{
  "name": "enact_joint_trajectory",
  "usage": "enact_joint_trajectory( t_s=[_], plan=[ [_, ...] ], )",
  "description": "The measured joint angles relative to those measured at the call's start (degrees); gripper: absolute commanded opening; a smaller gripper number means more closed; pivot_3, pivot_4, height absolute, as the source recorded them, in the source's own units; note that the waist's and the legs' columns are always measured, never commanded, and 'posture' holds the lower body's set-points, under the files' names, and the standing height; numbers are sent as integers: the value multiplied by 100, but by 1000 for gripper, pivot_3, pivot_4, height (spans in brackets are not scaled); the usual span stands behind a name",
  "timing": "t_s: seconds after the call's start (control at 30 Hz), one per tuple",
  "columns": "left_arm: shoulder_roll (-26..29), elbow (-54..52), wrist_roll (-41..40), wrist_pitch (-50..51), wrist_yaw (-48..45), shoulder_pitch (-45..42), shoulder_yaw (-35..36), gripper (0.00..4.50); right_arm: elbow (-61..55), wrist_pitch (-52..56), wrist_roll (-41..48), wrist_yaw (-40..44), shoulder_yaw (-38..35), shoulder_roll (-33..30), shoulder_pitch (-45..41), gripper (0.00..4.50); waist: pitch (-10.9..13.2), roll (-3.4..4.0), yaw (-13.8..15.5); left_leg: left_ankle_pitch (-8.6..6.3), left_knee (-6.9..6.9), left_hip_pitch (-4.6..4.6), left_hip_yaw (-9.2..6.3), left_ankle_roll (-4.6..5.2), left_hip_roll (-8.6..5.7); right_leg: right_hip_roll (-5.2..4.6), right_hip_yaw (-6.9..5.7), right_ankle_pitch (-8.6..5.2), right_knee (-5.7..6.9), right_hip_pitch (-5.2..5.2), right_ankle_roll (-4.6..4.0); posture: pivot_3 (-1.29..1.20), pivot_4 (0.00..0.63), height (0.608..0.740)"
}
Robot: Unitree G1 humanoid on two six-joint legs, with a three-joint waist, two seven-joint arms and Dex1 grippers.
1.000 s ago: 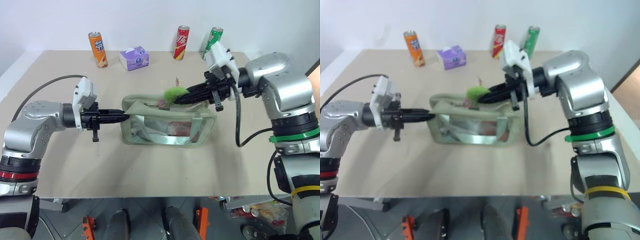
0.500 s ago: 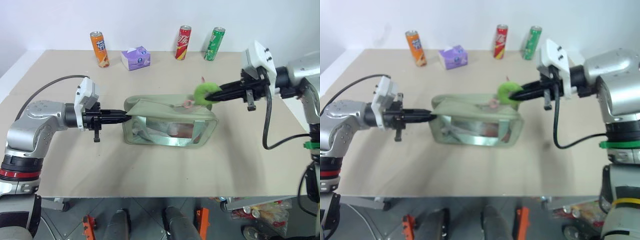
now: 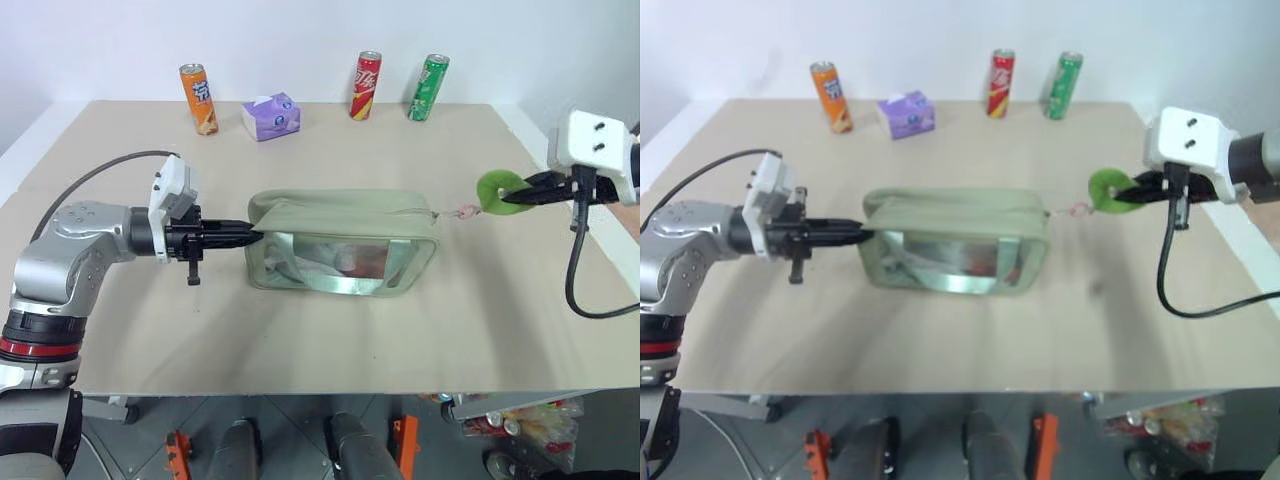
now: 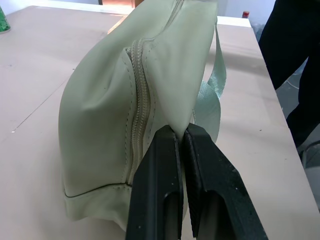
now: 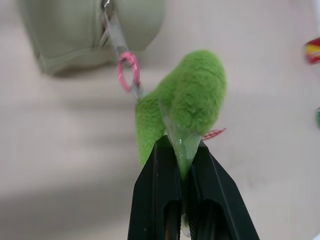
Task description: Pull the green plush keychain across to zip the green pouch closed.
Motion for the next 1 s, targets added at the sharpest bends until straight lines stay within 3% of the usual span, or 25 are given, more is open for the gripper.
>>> enact_joint_trajectory(
  t_s=[0.17,0.33,0.57,1.0],
  plan=[
    [-8,2,-10,-1,2,16,-5,0,-780,200,8,-331,-116,95,1417,51,-2,1,0,0,1,3,-1,0,-1,0,1,0,2,3,4,0,150,740],
    [-12,5,-10,5,5,16,-11,0,-1342,471,-151,-845,69,667,1950,51,-4,2,-5,1,21,5,-6,1,-1,3,0,6,5,11,10,0,150,740],
    [-18,7,-12,29,7,16,-21,0,-1298,605,-374,-1237,372,1419,1976,51,-4,1,-9,1,36,5,-4,1,-1,2,3,7,5,16,11,0,150,740],
    [-52,7,-108,175,157,15,-18,0,-1306,773,-331,-834,429,1390,1871,51,-5,1,-8,1,36,5,-7,1,-1,4,2,8,5,19,11,0,150,740]
  ],
)
